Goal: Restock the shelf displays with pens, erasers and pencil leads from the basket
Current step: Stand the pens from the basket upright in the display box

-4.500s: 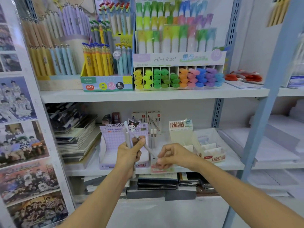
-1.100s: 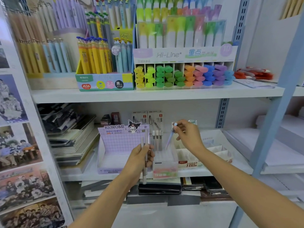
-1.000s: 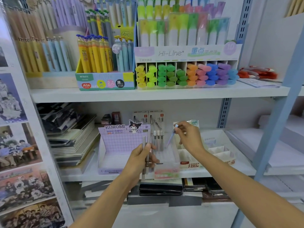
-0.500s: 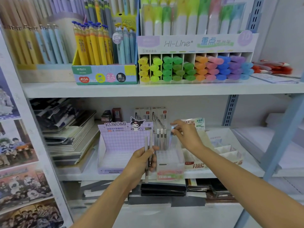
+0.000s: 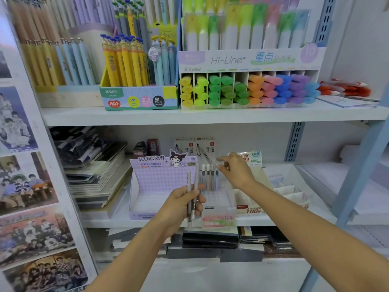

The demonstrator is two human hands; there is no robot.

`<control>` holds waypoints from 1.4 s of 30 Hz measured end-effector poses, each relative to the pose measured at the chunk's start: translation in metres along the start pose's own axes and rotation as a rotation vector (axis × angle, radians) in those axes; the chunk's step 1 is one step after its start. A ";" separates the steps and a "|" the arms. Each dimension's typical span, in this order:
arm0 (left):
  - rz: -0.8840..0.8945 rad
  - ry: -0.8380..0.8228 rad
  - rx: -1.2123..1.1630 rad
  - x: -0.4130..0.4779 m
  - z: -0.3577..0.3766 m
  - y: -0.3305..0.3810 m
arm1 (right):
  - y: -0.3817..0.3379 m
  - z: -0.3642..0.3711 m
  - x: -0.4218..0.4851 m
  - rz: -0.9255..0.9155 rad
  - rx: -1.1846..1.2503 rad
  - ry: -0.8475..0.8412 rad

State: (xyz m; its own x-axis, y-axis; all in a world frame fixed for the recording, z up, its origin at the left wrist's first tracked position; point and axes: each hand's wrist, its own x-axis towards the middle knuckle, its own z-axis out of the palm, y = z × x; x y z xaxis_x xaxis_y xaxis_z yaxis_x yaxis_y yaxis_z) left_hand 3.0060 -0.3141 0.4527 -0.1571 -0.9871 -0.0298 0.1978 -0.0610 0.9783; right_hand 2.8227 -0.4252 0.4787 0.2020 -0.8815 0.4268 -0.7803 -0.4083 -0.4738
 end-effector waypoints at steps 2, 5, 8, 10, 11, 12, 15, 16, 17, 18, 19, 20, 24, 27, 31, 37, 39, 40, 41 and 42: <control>0.001 -0.012 0.039 -0.004 0.002 0.003 | -0.009 -0.008 -0.009 0.018 0.323 -0.014; -0.004 -0.041 0.123 -0.009 0.008 0.007 | -0.023 -0.020 -0.024 0.060 0.797 -0.287; -0.010 -0.054 0.183 -0.015 0.015 0.010 | -0.029 -0.027 -0.035 0.019 0.837 -0.392; -0.006 -0.022 0.131 -0.020 0.017 0.013 | -0.027 -0.034 -0.040 0.063 0.932 -0.341; 0.001 0.007 0.090 -0.023 0.016 0.015 | -0.025 -0.038 -0.043 0.091 0.997 -0.298; 0.012 0.047 0.058 -0.025 0.014 0.017 | -0.023 -0.042 -0.046 0.116 1.059 -0.248; 0.064 0.187 -0.007 -0.031 0.012 0.021 | -0.019 -0.052 -0.058 0.160 1.124 -0.172; 0.090 0.231 -0.023 -0.032 0.013 0.022 | -0.019 -0.053 -0.063 0.160 1.111 -0.192; 0.122 0.273 -0.046 -0.033 0.014 0.024 | -0.019 -0.054 -0.069 0.159 1.091 -0.227; 0.157 0.309 -0.075 -0.033 0.016 0.025 | -0.019 -0.053 -0.074 0.160 1.070 -0.270; 0.192 0.337 -0.099 -0.034 0.019 0.027 | -0.020 -0.053 -0.079 0.159 1.048 -0.321; 0.220 0.356 -0.111 -0.034 0.021 0.028 | -0.020 -0.052 -0.083 0.155 1.025 -0.380; 0.236 0.362 -0.023 -0.037 0.027 0.031 | -0.028 -0.051 -0.092 0.092 0.914 -0.544; 0.248 0.319 0.116 -0.039 0.031 0.032 | -0.040 -0.053 -0.088 0.001 0.871 -0.337; 0.290 0.240 0.209 -0.040 0.041 0.030 | -0.056 -0.056 -0.077 -0.119 0.730 -0.219; 0.210 0.283 0.198 -0.031 0.038 0.030 | -0.053 -0.055 -0.062 -0.100 0.745 -0.097; 0.141 0.299 0.091 -0.025 0.032 0.029 | -0.043 -0.057 -0.053 -0.034 0.727 0.061; 0.136 0.286 0.054 -0.024 0.029 0.027 | -0.038 -0.058 -0.048 -0.007 0.696 0.136; 0.149 0.262 0.056 -0.023 0.026 0.025 | -0.032 -0.058 -0.044 0.012 0.658 0.193; 0.172 0.235 0.081 -0.023 0.022 0.022 | -0.025 -0.057 -0.039 0.024 0.617 0.225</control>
State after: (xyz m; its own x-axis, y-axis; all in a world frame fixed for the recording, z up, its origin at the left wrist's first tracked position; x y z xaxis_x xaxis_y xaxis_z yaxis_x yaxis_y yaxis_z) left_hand 2.9926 -0.2891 0.4798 0.1026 -0.9896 0.1009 0.1226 0.1132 0.9860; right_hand 2.8008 -0.3665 0.5179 0.0078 -0.8483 0.5295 -0.2863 -0.5092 -0.8116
